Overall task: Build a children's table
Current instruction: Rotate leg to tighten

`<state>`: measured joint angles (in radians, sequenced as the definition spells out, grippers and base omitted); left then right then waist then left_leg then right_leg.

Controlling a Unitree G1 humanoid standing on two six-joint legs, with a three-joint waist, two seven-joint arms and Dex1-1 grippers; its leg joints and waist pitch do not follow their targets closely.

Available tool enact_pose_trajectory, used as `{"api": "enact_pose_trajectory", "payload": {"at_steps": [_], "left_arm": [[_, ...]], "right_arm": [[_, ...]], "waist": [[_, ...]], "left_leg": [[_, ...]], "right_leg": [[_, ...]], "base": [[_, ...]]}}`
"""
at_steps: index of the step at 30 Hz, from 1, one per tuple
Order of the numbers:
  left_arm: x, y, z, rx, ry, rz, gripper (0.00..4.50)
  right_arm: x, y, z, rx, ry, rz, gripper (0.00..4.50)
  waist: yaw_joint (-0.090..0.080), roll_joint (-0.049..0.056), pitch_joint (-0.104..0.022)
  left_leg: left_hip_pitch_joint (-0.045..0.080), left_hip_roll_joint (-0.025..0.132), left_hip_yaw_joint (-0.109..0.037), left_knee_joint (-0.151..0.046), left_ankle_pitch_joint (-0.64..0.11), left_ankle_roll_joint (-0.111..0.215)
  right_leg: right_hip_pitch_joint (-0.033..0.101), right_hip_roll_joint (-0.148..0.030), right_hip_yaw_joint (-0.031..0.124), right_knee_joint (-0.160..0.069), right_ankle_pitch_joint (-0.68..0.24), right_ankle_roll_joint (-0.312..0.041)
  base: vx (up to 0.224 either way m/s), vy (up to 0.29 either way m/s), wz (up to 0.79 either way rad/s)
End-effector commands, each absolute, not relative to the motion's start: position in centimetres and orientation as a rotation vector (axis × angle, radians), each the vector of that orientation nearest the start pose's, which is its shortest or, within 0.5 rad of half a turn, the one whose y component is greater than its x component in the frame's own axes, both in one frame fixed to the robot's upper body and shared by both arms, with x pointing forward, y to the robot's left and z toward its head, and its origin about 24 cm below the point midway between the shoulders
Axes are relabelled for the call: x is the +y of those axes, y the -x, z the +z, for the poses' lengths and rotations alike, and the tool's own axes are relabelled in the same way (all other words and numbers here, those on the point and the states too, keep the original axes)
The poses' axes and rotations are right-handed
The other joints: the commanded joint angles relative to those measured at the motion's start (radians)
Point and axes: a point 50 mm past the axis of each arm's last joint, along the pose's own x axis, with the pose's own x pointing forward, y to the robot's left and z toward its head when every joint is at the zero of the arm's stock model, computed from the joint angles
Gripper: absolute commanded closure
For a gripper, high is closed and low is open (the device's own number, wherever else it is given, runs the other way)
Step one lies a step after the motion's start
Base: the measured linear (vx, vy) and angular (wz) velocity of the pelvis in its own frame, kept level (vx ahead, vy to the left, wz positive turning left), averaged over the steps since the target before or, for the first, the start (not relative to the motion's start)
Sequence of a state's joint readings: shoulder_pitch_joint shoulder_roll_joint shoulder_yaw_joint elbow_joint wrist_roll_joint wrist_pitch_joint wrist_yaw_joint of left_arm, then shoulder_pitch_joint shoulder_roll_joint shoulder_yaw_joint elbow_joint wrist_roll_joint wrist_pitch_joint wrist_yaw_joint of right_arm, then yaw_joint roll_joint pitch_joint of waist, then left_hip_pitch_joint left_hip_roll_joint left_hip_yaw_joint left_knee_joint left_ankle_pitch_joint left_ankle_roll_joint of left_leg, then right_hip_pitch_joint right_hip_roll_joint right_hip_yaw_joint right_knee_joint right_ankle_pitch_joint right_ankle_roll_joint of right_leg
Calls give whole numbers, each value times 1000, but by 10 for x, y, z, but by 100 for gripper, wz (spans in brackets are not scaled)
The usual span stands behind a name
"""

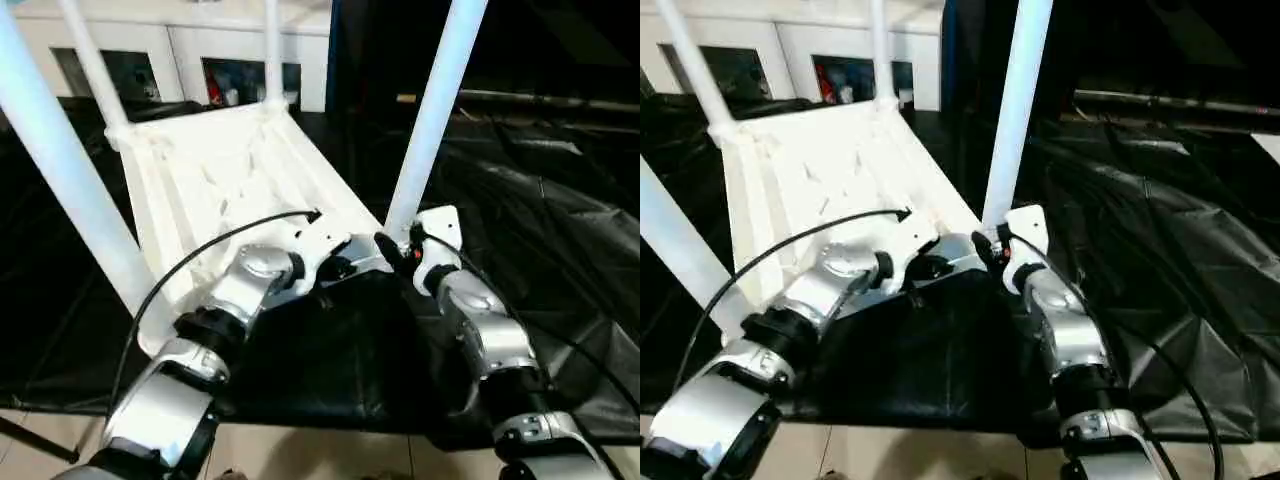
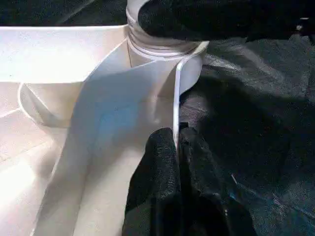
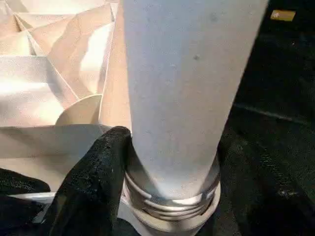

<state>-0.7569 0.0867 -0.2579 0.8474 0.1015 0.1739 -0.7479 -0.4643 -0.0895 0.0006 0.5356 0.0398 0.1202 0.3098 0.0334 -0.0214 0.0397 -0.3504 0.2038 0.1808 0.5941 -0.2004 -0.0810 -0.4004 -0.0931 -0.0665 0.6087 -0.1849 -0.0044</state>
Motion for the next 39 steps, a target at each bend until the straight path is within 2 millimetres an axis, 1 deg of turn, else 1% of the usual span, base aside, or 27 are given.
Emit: {"api": "enact_pose_trajectory", "payload": {"at_steps": [1, 3, 4, 5, 6, 8, 9, 10, 12, 13, 14, 16, 17, 18, 19, 20, 22, 23, 25, 26, 27, 30, 31, 32, 33, 35, 39], "left_arm": [[35, -340, 45, 391, -313, -1048, 450], [40, -340, 45, 398, -317, -1071, 450], [46, -337, 43, 412, -320, -1109, 450], [47, -337, 43, 415, -321, -1116, 450], [51, -335, 42, 421, -325, -1147, 450], [57, -333, 43, 423, -320, -1179, 450], [58, -333, 43, 424, -319, -1182, 450], [64, -332, 43, 428, -321, -1214, 450], [76, -328, 44, 444, -323, -1282, 450], [79, -327, 44, 454, -326, -1302, 450], [82, -326, 44, 465, -330, -1317, 450], [91, -320, 44, 481, -352, -1408, 450], [91, -320, 44, 482, -352, -1412, 450], [96, -315, 46, 490, -348, -1484, 450], [99, -312, 47, 494, -345, -1527, 450], [102, -311, 48, 502, -346, -1542, 450], [103, -312, 49, 497, -348, -1541, 450], [106, -312, 51, 495, -352, -1543, 450], [108, -312, 51, 497, -355, -1542, 450], [109, -313, 52, 498, -355, -1536, 450], [110, -313, 52, 496, -357, -1533, 450], [111, -314, 54, 488, -353, -1526, 450], [111, -314, 54, 487, -354, -1527, 450], [112, -314, 55, 487, -354, -1529, 450], [112, -314, 55, 485, -355, -1528, 450], [112, -314, 55, 483, -355, -1528, 450], [111, -315, 54, 474, -352, -1517, 450]], "right_arm": [[-80, -315, 18, 294, 32, 620, 144], [-87, -316, 20, 286, 24, 631, 136], [-95, -317, 23, 281, 39, 669, 138], [-97, -316, 23, 281, 44, 677, 119], [-101, -314, 25, 289, 68, 740, 100], [-108, -309, 28, 288, 108, 849, 100], [-108, -308, 29, 288, 112, 859, 100], [-116, -305, 33, 286, 129, 927, 100], [-130, -300, 42, 283, 140, 1019, 100], [-133, -300, 45, 284, 139, 1037, 100], [-136, -299, 47, 285, 140, 1053, 100], [-144, -296, 50, 307, 164, 1107, 100], [-144, -296, 50, 308, 165, 1110, 100], [-149, -294, 51, 334, 177, 1148, 100], [-151, -292, 51, 352, 182, 1172, 100], [-153, -290, 51, 370, 189, 1193, 100], [-153, -289, 51, 377, 194, 1203, 100], [-154, -286, 51, 391, 201, 1229, 100], [-155, -285, 51, 399, 203, 1242, 100], [-155, -285, 51, 403, 205, 1246, 100], [-155, -284, 50, 407, 206, 1249, 124], [-154, -284, 50, 415, 197, 1255, 138], [-153, -284, 50, 416, 195, 1258, 156], [-153, -284, 50, 416, 194, 1261, 156], [-152, -284, 51, 415, 190, 1264, 170], [-151, -284, 51, 412, 183, 1266, 172], [-147, -282, 50, 398, 160, 1267, 178]], "waist": [[-2, -8, -46], [-3, -10, -45], [-3, -10, -45], [-3, -10, -45], [-2, -9, -45], [0, -12, -46], [1, -12, -46], [0, -13, -47], [3, -15, -49], [3, -14, -49], [2, -11, -48], [2, -12, -47], [1, -10, -45], [0, -9, -45], [1, -8, -45], [1, -6, -46], [7, -3, -48], [11, -3, -48], [18, -3, -48], [18, -5, -48], [19, -5, -48], [20, -7, -48], [21, -7, -48], [21, -7, -48], [21, -7, -48], [21, -5, -46], [21, -6, -47]], "left_leg": [[-5, 17, -5, -78, -213, 36], [-3, 17, -4, -79, -239, 42], [-4, 17, -5, -79, -242, 43], [-5, 18, -6, -80, -246, 48], [-5, 20, -6, -80, -241, 50], [-8, 20, -5, -79, -224, 61], [-8, 21, -5, -78, -211, 69], [-9, 21, -3, -77, -207, 73], [-10, 21, -3, -74, -178, 92], [-12, 21, -4, -74, -172, 99], [-9, 24, -2, -74, -175, 103], [-7, 25, -4, -77, -194, 92], [-6, 26, -4, -79, -210, 86], [-4, 28, -4, -80, -219, 77], [-3, 29, -5, -81, -220, 76], [-1, 31, -3, -81, -213, 72], [8, 32, 1, -78, -201, 72], [8, 33, 2, -77, -184, 74], [3, 32, 4, -78, -172, 76], [2, 32, 5, -78, -173, 75], [2, 32, 5, -78, -176, 71], [2, 31, 6, -77, -174, 66], [3, 31, 7, -77, -170, 66], [2, 31, 6, -77, -168, 65], [2, 31, 6, -77, -166, 65], [2, 31, 6, -78, -170, 63], [2, 31, 6, -78, -175, 60]], "right_leg": [[42, -43, 41, -88, -281, -169], [41, -44, 40, -93, -319, -166], [42, -44, 40, -93, -322, -165], [43, -44, 40, -94, -329, -164], [43, -45, 40, -92, -315, -167], [47, -44, 40, -90, -284, -173], [49, -45, 41, -88, -263, -179], [48, -45, 42, -86, -253, -184], [54, -45, 42, -80, -205, -204], [55, -45, 42, -79, -193, -210], [49, -46, 43, -79, -183, -221], [50, -46, 40, -81, -215, -227], [48, -46, 41, -83, -237, -224], [46, -47, 42, -84, -251, -225], [46, -47, 42, -83, -253, -226], [44, -46, 44, -81, -229, -235], [39, -45, 45, -77, -181, -252], [39, -43, 45, -71, -132, -270], [45, -43, 44, -66, -103, -275], [46, -44, 44, -66, -107, -271], [47, -46, 44, -67, -121, -266], [47, -47, 46, -69, -133, -260], [47, -47, 46, -68, -133, -259], [48, -48, 45, -69, -135, -256], [47, -47, 45, -68, -133, -255], [47, -47, 45, -69, -140, -254], [46, -47, 45, -70, -150, -249]], "base": [[0, 0, 0], [0, 0, 0], [0, 0, 0], [0, 0, 0], [0, 0, 0], [0, 0, 0], [0, 0, 0], [0, 0, 0], [0, 0, 0], [0, 0, 0], [0, 0, 0], [0, 0, 0], [0, 0, 0], [0, 0, 0], [0, 0, 0], [0, 0, 0], [0, 0, 0], [0, 0, 0], [0, 0, 0], [0, 0, 0], [0, 0, 0], [0, 0, 0], [0, 0, 0], [0, 0, 0], [0, 0, 0], [0, 0, 0], [0, 0, 0]]}}
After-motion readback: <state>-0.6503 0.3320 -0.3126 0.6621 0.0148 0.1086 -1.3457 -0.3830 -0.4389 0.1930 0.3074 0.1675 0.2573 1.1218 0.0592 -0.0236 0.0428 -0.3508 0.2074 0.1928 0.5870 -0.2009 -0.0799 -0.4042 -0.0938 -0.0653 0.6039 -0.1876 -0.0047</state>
